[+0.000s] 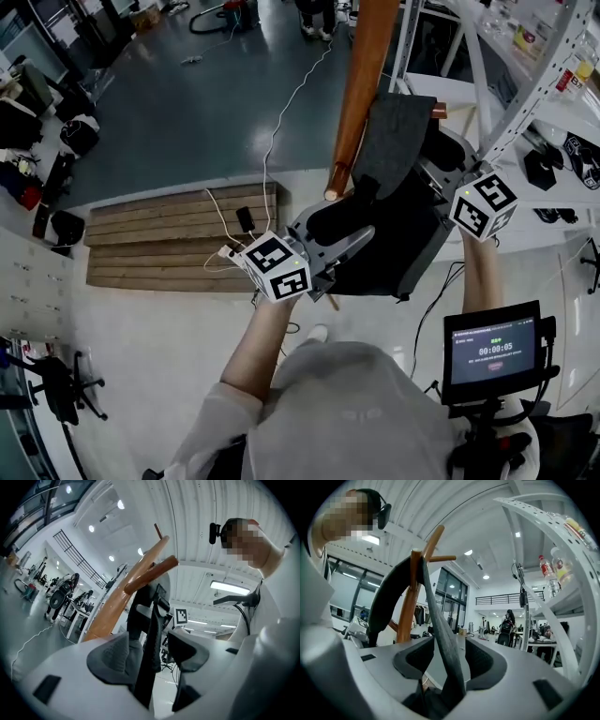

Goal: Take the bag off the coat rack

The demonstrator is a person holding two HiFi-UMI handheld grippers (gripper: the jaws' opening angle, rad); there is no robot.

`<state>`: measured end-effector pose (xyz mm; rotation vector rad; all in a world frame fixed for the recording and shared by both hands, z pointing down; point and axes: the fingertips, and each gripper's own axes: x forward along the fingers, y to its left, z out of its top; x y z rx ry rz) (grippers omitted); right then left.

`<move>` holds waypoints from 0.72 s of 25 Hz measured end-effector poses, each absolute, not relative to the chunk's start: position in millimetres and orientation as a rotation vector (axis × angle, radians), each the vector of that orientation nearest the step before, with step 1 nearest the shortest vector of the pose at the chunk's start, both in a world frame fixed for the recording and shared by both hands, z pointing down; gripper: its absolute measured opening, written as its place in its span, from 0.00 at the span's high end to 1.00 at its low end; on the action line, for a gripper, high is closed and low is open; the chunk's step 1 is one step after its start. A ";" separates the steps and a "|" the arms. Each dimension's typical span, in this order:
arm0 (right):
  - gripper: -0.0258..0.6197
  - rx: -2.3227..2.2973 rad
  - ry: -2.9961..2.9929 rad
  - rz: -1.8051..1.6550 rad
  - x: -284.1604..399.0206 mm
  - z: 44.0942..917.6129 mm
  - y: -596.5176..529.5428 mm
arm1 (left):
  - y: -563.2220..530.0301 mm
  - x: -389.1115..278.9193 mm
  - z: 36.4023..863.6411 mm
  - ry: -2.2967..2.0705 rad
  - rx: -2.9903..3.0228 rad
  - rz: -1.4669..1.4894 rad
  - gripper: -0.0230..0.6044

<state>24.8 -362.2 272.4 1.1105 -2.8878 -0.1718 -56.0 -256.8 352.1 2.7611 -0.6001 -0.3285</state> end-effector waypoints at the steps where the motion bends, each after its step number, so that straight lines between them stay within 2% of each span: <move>1: 0.63 1.123 -2.871 -0.186 25.1 276.7 -366.5 | -260.1 -54.1 356.6 -0.601 2.754 -0.322 0.56; 3: 0.64 1.153 -2.838 -0.212 26.1 282.9 -373.6 | -266.5 -53.7 364.3 -0.610 2.738 -0.315 0.56; 4: 0.79 1.172 -2.823 -0.220 27.0 284.6 -376.0 | -267.4 -54.1 366.5 -0.600 2.728 -0.320 0.57; 5: 0.86 1.188 -2.816 -0.223 27.9 285.2 -377.6 | -266.7 -53.9 367.6 -0.579 2.718 -0.328 0.59; 6: 0.88 1.196 -2.815 -0.221 28.2 285.3 -378.3 | -265.5 -53.4 368.0 -0.561 2.712 -0.336 0.65; 8: 0.89 1.193 -2.815 -0.221 26.4 285.4 -378.0 | -264.2 -52.9 368.8 -0.567 2.722 -0.331 0.77; 12: 0.89 1.199 -2.811 -0.231 22.4 285.3 -377.2 | -263.3 -52.6 369.2 -0.575 2.738 -0.323 0.94; 18: 0.90 1.233 -2.812 -0.227 28.1 289.8 -377.2 | -263.3 -46.6 373.6 -0.536 2.709 -0.381 0.95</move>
